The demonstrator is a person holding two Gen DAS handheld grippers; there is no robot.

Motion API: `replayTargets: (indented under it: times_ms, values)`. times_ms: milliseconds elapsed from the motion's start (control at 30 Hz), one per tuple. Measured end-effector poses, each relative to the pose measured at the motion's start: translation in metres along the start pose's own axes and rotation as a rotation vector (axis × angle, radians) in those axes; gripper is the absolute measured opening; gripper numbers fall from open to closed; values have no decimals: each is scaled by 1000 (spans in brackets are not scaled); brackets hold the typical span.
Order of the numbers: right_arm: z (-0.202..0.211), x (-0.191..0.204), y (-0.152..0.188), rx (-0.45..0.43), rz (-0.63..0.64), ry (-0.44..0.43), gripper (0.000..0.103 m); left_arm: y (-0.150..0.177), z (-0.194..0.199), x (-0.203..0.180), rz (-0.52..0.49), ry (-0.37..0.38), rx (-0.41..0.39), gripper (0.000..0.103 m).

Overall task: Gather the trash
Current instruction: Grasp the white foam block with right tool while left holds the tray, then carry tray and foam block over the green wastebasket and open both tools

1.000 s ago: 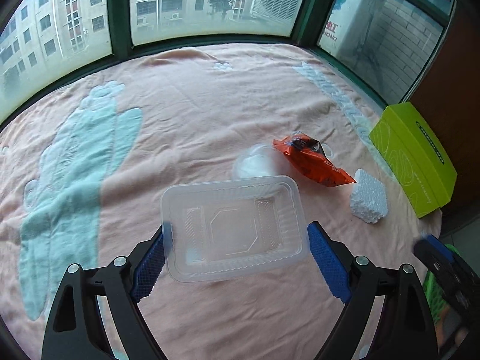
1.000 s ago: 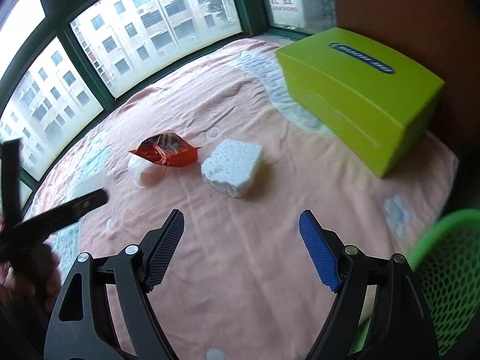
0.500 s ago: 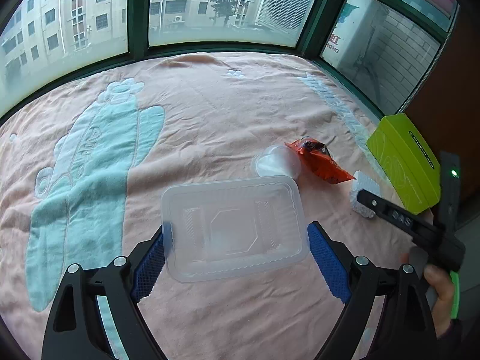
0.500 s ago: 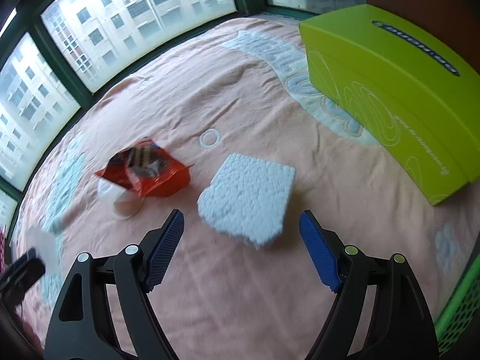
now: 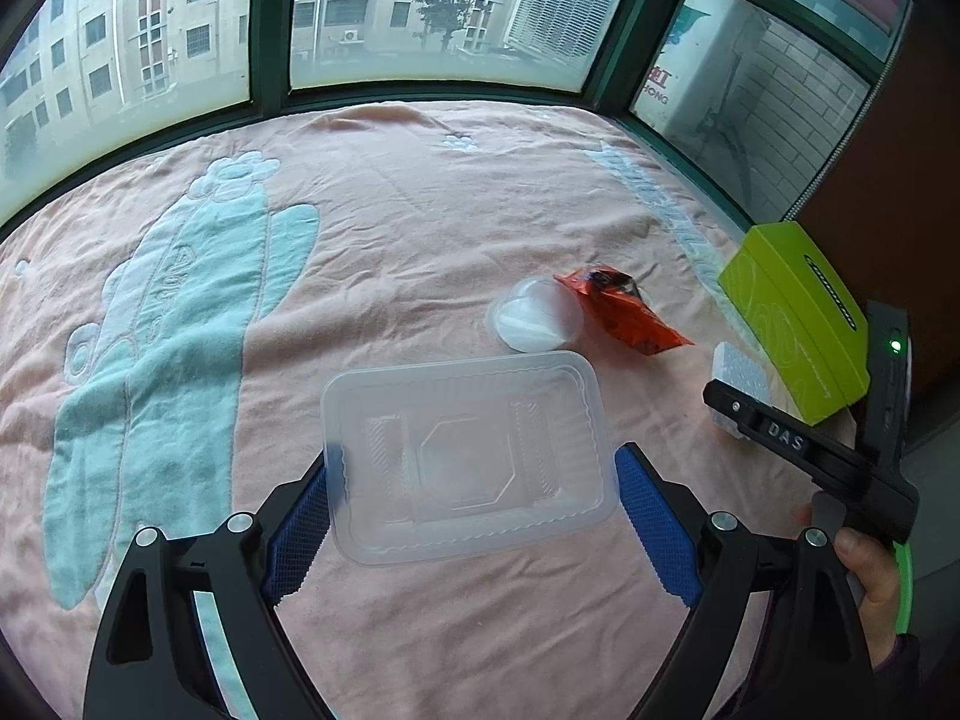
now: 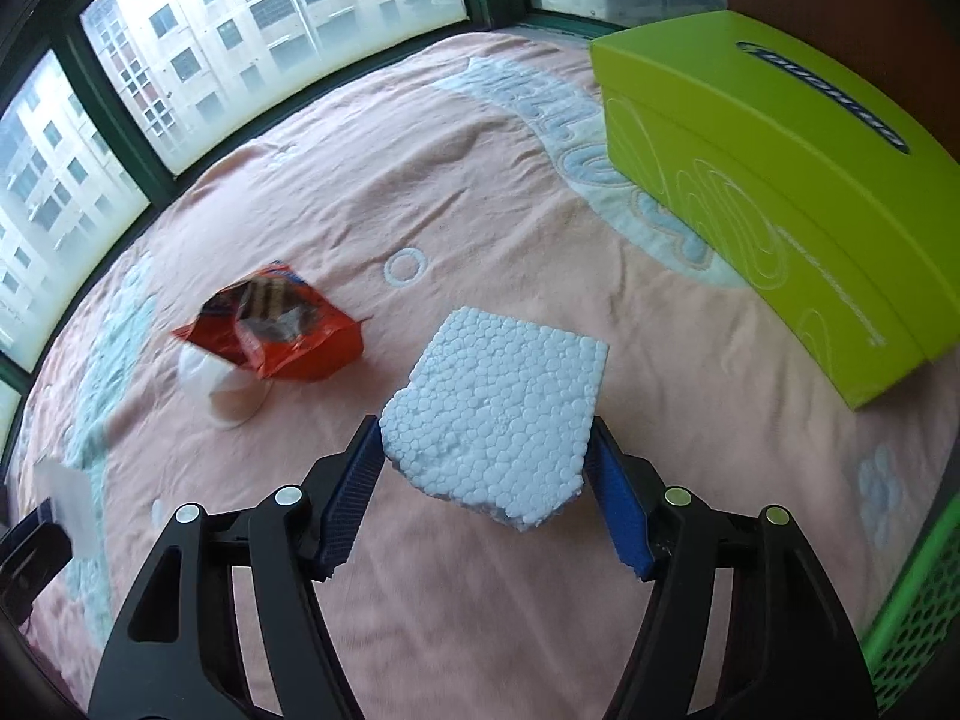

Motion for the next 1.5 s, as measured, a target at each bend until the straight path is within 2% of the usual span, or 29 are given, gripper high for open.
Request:
replayTargets:
  times_ms: [333,767,1133,1500]
  values:
    - [73,-14,42,-48,-15,-38,67,11,28,-36,-35,56,-32,86]
    - [159,-69,100,-118,-83,49,67,42,57,-109,-134,149,-38,86]
    - [204,-137,141,-138,-192,142,68,62,74,-176,-235,231,-42,86]
    - [230,-185,166,-162,-287,198,68,75,81,-221,-310,271,-36,86]
Point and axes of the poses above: each gripper's, at about its wrist camera, not at the fingertips, and z roughly against the way its jaws point, x to its left, y to its underside, the point moved 8 cm from there along -z, roughly the way its jaws point, and after that the axes turned 4 degrees about -y, right-handed, at the moved point
